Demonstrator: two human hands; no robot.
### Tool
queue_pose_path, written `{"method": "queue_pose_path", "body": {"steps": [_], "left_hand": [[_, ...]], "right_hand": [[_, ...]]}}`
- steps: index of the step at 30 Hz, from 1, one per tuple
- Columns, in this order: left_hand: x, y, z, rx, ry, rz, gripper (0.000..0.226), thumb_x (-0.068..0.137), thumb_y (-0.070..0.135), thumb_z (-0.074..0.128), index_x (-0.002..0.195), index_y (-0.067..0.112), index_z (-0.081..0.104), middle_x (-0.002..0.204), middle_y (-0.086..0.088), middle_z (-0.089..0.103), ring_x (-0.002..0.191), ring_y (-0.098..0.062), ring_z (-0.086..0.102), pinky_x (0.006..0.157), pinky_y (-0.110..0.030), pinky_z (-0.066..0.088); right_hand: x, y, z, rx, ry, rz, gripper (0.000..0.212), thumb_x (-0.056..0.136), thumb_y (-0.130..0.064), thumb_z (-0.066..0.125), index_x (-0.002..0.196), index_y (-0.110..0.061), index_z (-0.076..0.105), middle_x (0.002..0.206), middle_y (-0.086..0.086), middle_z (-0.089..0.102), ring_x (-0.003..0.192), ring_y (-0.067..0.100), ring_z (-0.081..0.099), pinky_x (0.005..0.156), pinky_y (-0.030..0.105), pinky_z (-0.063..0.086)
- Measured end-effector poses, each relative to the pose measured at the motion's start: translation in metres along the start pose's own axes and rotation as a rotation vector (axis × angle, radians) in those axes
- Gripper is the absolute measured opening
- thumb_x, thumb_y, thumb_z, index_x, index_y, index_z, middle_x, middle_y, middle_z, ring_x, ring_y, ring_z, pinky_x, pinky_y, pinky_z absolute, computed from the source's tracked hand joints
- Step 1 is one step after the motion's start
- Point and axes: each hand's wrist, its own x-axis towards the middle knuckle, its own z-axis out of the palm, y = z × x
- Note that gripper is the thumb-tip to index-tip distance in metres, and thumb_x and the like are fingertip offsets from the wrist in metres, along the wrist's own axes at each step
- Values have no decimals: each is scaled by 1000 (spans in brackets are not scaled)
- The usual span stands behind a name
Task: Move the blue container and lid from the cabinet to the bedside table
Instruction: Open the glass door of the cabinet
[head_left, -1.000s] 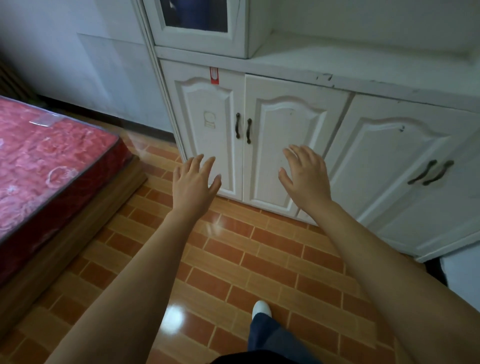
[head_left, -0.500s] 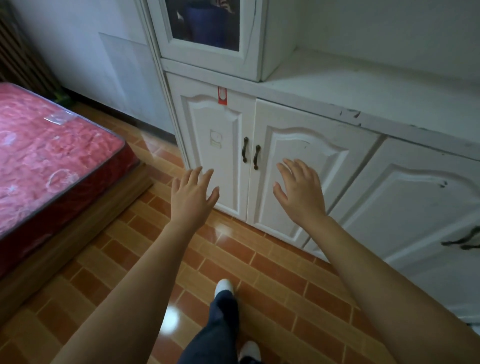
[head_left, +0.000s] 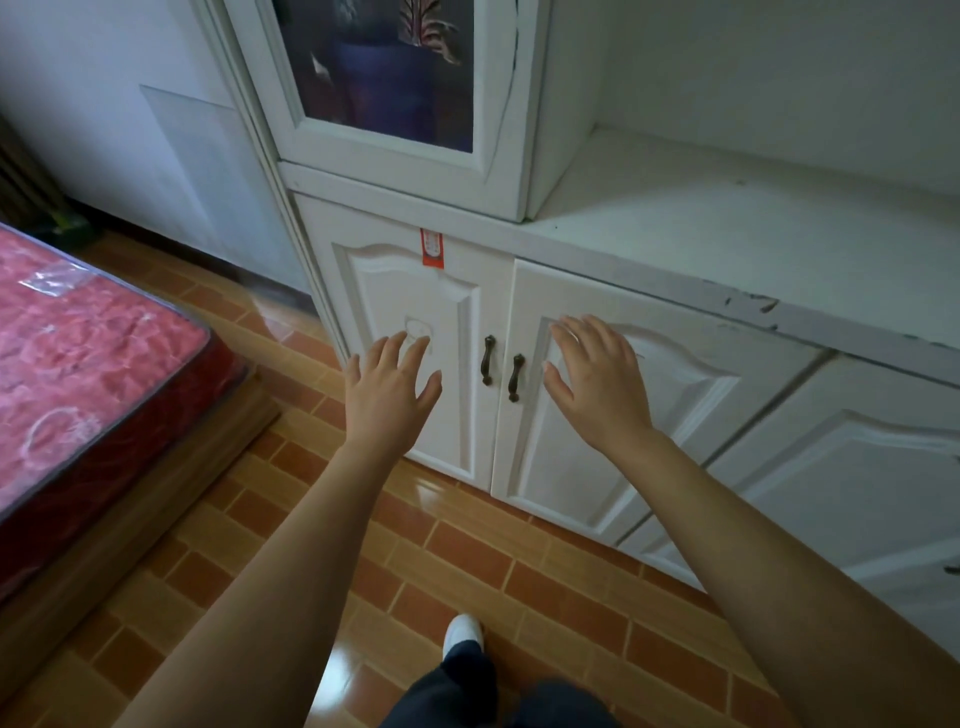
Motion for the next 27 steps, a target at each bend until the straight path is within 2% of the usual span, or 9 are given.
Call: {"method": "queue_pose_path", "body": {"steps": [7, 13, 17, 22, 27], "left_hand": [[35, -9, 9, 6, -24, -24, 51, 93, 48, 33, 139, 25, 30, 148, -5, 35, 139, -25, 25, 115, -50, 18], [54, -5, 3, -2, 31, -53, 51, 93, 46, 36, 139, 24, 32, 148, -6, 35, 139, -26, 25, 115, -50, 17], [66, 2, -5, -3, 74, -66, 51, 93, 46, 36, 139, 24, 32, 148, -5, 35, 138, -26, 26, 115, -50, 17], [91, 16, -32, -52, 206, -37, 50, 93, 45, 38, 137, 23, 35, 146, -6, 38, 137, -26, 29, 114, -50, 22], [129, 30, -68, -56, 309, -26, 51, 93, 44, 40, 138, 22, 34, 147, -6, 36, 137, -26, 29, 114, -47, 21]], "right_hand": [[42, 8, 10, -17, -15, -13, 59, 86, -42, 20, 130, -9, 42, 140, 13, 46, 134, 31, 35, 111, 51, 29], [65, 16, 6, 7, 8, -63, 57, 87, -40, 23, 129, -7, 44, 139, 15, 47, 133, 33, 35, 110, 49, 29], [80, 22, -7, 40, 85, -117, 54, 87, -36, 25, 126, -5, 46, 133, 15, 53, 129, 33, 43, 108, 46, 33], [108, 28, -34, 63, 235, -178, 47, 87, -31, 32, 121, -5, 51, 127, 16, 58, 121, 33, 50, 101, 45, 41], [140, 33, -68, 41, 344, -215, 47, 87, -31, 33, 121, -4, 50, 126, 16, 59, 119, 33, 51, 101, 44, 41]]}}
